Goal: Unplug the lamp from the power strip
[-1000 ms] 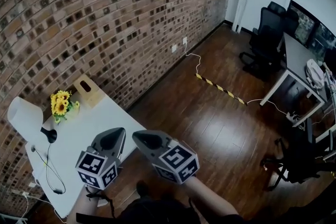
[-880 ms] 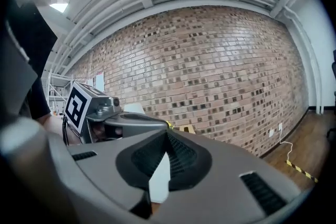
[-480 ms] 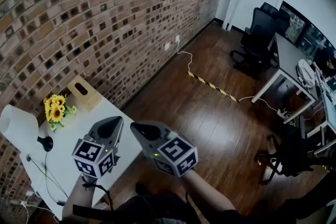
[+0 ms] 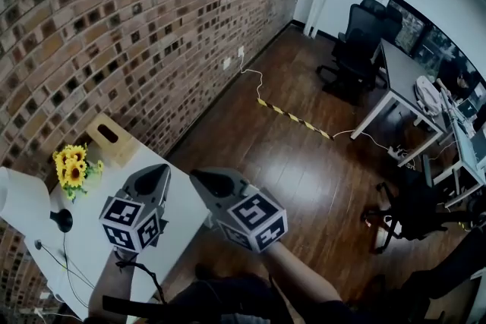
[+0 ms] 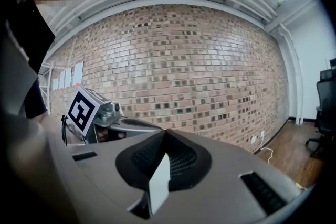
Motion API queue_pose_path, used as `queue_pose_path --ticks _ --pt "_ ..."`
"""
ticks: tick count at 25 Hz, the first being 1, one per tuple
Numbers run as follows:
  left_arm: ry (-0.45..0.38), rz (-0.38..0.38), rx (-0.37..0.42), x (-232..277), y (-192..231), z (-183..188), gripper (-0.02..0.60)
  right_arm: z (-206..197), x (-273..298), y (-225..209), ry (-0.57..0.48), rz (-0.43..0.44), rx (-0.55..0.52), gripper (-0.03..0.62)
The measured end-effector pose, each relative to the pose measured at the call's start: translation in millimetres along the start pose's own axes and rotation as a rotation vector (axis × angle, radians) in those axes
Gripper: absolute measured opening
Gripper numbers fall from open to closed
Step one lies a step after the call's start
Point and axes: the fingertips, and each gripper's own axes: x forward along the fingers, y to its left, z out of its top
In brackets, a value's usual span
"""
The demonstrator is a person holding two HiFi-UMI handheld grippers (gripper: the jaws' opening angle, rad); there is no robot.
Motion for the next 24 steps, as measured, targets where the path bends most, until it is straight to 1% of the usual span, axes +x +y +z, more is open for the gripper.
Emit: queue_pose_path --ticks 2,4,7,10,14,19,21,24 --pt "-0.001 -0.016 -0.004 2.7 -0.4 -0.8 0.011 2.0 -1.7 -4.5 -0.007 -0.031 -0.012 -0.002" --pt "0.000 -0.029 -0.006 6.6 -4.0 -1.5 0.011 2.3 -4.7 -6.4 -0.007 -0.045 -0.012 -0.002" --pt "0.004 -0.039 -0.011 13.0 -11.6 -1.8 0.011 -2.4 -9.9 -11.1 0.012 -0.048 -0.007 -0.002" --pt "0.012 -0.029 -0.015 19.9 -16.3 0.5 0.011 -1.1 -13.8 -20.5 0.007 -0.038 -0.001 -0.002" --pt "0.021 0.013 -0.013 32.7 -19.9 6.3 0.011 -4.3 -15.9 -36.8 0.004 0.021 0.021 -0.002" --pt "0.043 0.079 0.046 58.8 -25.6 15.8 0.011 -19.4 -12.4 -72.1 0.049 0.093 0.040 -0.002" --pt "0.048 0.104 0.040 70.1 -26.4 17.9 0.011 -18.3 -8.7 -84.8 0.051 0.128 0.027 -0.002" --pt "0.051 0.117 0.007 90.4 -33.7 21.1 0.011 -14.9 -6.9 -106.8 0.046 0.171 0.017 -0.002"
